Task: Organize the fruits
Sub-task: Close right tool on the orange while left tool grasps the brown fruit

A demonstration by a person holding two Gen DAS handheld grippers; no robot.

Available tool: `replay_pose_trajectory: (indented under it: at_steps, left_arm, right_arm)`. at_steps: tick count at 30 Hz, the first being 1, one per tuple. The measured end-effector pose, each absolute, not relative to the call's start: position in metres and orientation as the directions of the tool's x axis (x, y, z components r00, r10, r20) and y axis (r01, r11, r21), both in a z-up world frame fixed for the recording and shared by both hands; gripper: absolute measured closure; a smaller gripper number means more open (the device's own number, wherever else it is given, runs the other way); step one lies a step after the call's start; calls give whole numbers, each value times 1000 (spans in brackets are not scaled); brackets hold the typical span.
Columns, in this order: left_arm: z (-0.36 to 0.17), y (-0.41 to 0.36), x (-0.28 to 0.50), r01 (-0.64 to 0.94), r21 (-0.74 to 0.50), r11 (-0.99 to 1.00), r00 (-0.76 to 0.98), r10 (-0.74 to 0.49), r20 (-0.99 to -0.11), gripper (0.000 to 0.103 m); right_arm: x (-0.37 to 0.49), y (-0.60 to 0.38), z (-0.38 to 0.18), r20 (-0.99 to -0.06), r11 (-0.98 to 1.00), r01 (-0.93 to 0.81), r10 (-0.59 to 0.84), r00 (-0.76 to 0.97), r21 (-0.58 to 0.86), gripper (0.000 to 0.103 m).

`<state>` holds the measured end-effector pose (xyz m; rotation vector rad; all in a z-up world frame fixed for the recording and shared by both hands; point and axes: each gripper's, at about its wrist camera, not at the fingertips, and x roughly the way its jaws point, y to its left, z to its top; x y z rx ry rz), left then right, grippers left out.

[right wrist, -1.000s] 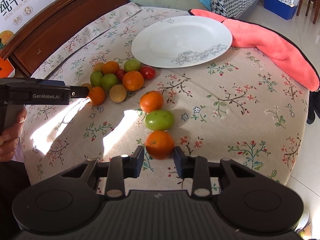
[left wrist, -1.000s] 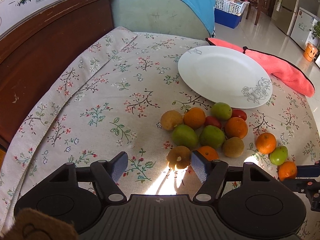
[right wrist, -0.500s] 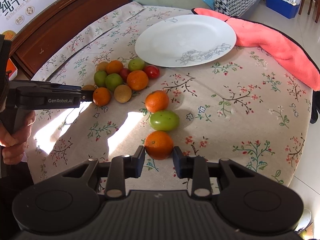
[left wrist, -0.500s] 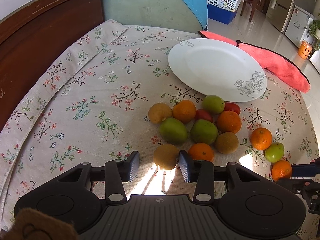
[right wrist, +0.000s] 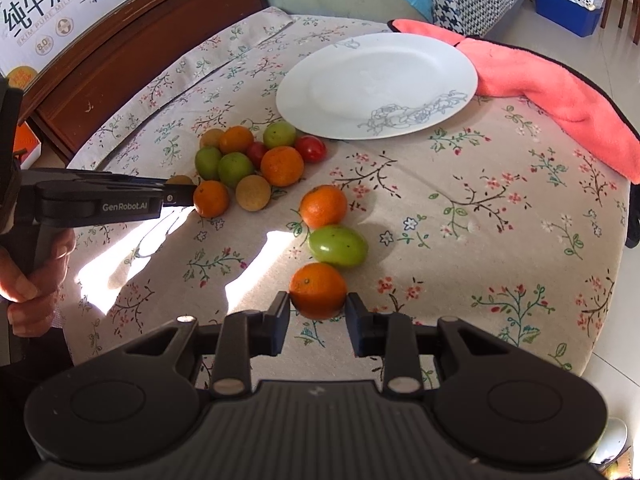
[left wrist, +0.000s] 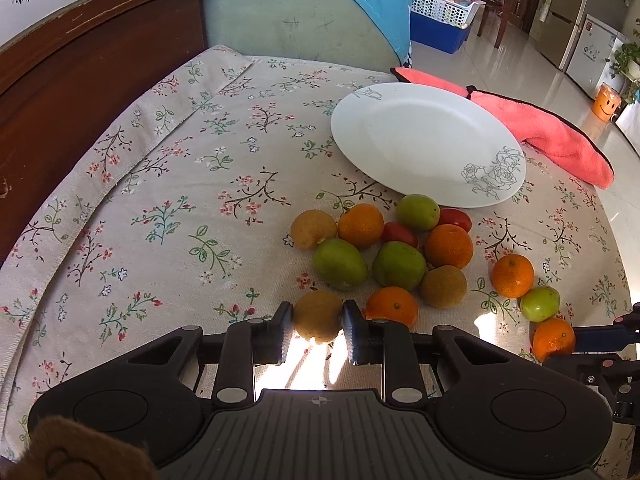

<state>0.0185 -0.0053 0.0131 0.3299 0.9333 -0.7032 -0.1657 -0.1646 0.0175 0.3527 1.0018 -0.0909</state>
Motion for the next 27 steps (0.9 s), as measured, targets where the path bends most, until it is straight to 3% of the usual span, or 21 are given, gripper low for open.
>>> replay_pose_trajectory:
  at_steps: [13,19,27]
  left_arm:
    - [41,-13,5,701,-28,713,443,-465,-766,79]
    - [50,-17,3,704,-54,709,443,-496,-747,79]
    - [49,-23,1,709,-45,704,439,-490,-753,79]
  right_arm:
    - [-161,-171,36,-792,929,248,72,607,275,73]
    - [-157,-173,46,-766,930,238,68,639,281,79]
    - [-155,-174,43,-764,920,243,85,640,306,79]
